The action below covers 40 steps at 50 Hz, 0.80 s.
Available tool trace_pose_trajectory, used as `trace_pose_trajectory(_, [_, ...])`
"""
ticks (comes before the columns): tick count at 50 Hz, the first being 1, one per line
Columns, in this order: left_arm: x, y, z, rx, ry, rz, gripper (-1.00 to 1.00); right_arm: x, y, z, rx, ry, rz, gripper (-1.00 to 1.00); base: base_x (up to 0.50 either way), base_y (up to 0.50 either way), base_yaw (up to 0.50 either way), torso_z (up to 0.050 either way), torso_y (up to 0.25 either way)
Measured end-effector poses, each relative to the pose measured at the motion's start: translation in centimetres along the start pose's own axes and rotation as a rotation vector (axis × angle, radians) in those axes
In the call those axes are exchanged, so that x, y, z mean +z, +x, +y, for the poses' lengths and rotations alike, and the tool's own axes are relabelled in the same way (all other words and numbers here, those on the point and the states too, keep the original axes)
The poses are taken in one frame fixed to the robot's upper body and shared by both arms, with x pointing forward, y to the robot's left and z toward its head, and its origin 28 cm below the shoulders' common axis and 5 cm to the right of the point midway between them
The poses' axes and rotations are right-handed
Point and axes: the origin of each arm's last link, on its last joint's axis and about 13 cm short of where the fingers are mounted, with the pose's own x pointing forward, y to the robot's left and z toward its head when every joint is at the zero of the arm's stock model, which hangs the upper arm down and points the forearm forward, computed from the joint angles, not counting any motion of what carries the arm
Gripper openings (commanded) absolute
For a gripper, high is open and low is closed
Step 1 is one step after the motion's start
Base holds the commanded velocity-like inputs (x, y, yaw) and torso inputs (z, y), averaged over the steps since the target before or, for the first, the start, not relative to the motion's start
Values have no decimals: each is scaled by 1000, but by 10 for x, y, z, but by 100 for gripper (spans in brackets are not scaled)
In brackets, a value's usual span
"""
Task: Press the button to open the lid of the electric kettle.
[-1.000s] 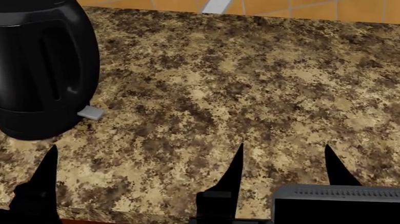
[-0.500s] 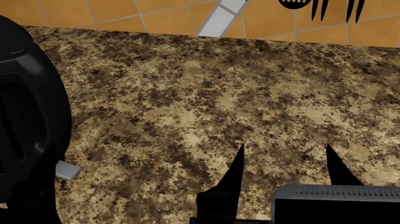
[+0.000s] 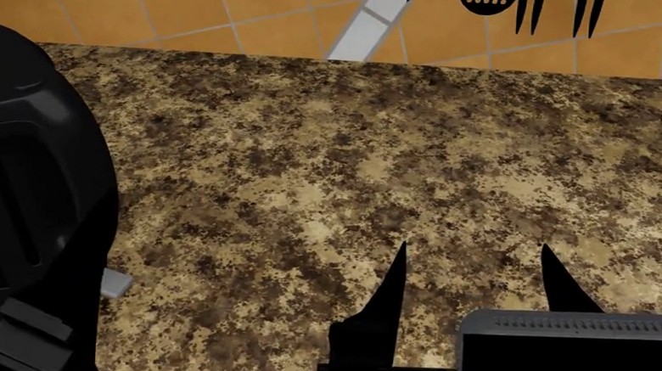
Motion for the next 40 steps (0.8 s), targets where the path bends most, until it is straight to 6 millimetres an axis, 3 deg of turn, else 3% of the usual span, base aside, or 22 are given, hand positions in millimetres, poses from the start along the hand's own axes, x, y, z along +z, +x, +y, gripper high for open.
trace_pose_trajectory(20, [54, 11, 43, 58, 92, 246, 100, -4, 0, 3, 19, 3, 18, 100, 0, 0, 0, 0, 0])
trace_pose_trajectory(40, [88, 69, 87, 39, 44, 387, 100, -6, 1, 3, 24, 6, 30, 100, 0, 0, 0, 0, 0])
